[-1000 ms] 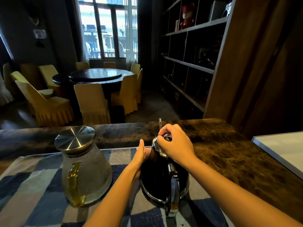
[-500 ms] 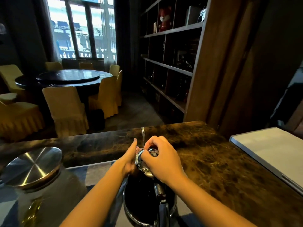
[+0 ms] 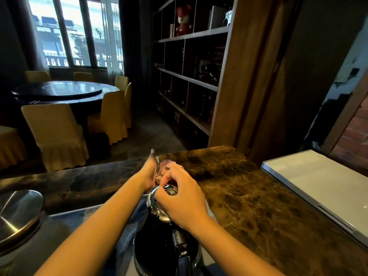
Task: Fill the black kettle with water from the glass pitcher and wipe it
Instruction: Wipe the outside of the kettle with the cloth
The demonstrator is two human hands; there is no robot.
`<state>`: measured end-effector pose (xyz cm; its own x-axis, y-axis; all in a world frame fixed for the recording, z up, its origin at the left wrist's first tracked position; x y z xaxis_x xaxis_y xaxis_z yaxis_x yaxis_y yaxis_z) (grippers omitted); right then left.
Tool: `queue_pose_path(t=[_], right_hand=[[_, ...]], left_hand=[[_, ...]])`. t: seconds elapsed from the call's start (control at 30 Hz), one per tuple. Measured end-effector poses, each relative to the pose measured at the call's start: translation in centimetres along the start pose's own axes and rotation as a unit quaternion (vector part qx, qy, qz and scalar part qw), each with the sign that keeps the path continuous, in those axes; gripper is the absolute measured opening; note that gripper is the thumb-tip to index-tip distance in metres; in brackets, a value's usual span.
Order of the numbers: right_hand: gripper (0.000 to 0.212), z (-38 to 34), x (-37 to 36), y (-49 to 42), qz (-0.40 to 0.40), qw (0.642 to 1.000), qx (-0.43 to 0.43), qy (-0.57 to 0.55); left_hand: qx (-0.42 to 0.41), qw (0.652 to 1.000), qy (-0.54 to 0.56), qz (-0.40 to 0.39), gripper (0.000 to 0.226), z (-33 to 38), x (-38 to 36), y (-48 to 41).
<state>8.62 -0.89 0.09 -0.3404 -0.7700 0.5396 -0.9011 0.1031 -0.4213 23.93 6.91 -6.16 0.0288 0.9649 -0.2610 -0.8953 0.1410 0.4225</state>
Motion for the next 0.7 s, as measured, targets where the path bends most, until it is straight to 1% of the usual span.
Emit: queue_pose_path(t=[0.03, 0.13, 0.2, 0.27, 0.33, 0.4, 0.47, 0.5, 0.57, 0.6, 0.63, 0.67, 0.7], right_hand=[[0.011, 0.0, 0.0, 0.0, 0.000, 1.000, -0.002, -0.002], [0.009, 0.1, 0.1, 0.0, 0.001, 1.000, -0.002, 0.001], [0.008, 0.1, 0.0, 0.0, -0.002, 1.000, -0.004, -0.003], [0.008, 0.1, 0.0, 0.0, -0.001, 1.000, -0.006, -0.006], [0.009, 0.0, 0.0, 0.0, -0.003, 1.000, -0.005, -0.002], [0.009, 0.1, 0.0, 0.0, -0.004, 1.000, -0.004, -0.003], [0.009, 0.1, 0.1, -0.1, -0.001, 1.000, -0.005, -0.003], [0.009, 0.1, 0.0, -0.1, 0.000, 1.000, -0.006, -0.003], [0.010, 0.2, -0.1, -0.1, 0.002, 1.000, -0.009, -0.005], [0.011, 0.2, -0.1, -0.1, 0.003, 1.000, -0.008, -0.006], [0.013, 0.2, -0.2, -0.1, 0.003, 1.000, -0.006, -0.005], [0.013, 0.3, -0.2, -0.1, 0.003, 1.000, -0.003, -0.004], [0.013, 0.2, -0.2, -0.2, 0.004, 1.000, -0.001, -0.001]], left_hand=[[-0.003, 1.000, 0.012, -0.008, 0.068, 0.8, 0.0, 0.5], [-0.013, 0.995, 0.094, -0.030, 0.084, 2.3, 0.1, -0.1], [-0.036, 0.993, 0.113, -0.028, 0.079, 2.4, 0.0, 0.0], [-0.055, 0.993, 0.104, -0.011, 0.073, 2.1, 0.0, 0.0], [-0.063, 0.993, 0.095, -0.004, 0.075, 1.9, 0.0, 0.6], [-0.063, 0.996, 0.060, -0.033, 0.083, 1.7, -0.3, 1.1], [-0.067, 0.997, 0.007, -0.046, 0.077, 0.1, 0.3, 1.3], [-0.064, 0.997, -0.021, -0.030, 0.074, -1.1, 0.7, 1.6], [0.001, 0.998, -0.043, -0.036, 0.071, -4.3, 2.1, 1.9], [0.015, 0.999, -0.036, -0.031, 0.071, -5.4, 2.9, 2.3], [0.032, 0.999, -0.008, -0.017, 0.074, -6.3, 3.7, 2.5], [0.043, 0.999, 0.015, -0.021, 0.075, -6.8, 4.1, 2.5], [0.039, 0.999, 0.017, -0.025, 0.073, -6.8, 4.2, 3.0]])
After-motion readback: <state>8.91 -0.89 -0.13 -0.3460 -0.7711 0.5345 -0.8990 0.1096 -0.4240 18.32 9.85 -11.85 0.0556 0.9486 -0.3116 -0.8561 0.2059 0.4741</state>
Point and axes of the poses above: each hand's wrist, its own y-axis away from the middle knuckle, its own x-axis out of the back of the hand, z = x × y, the point moved 4 cm from there along -y, towards the middle knuckle, and after that the axes turned 6 degrees about z, right-handed, at the moved point
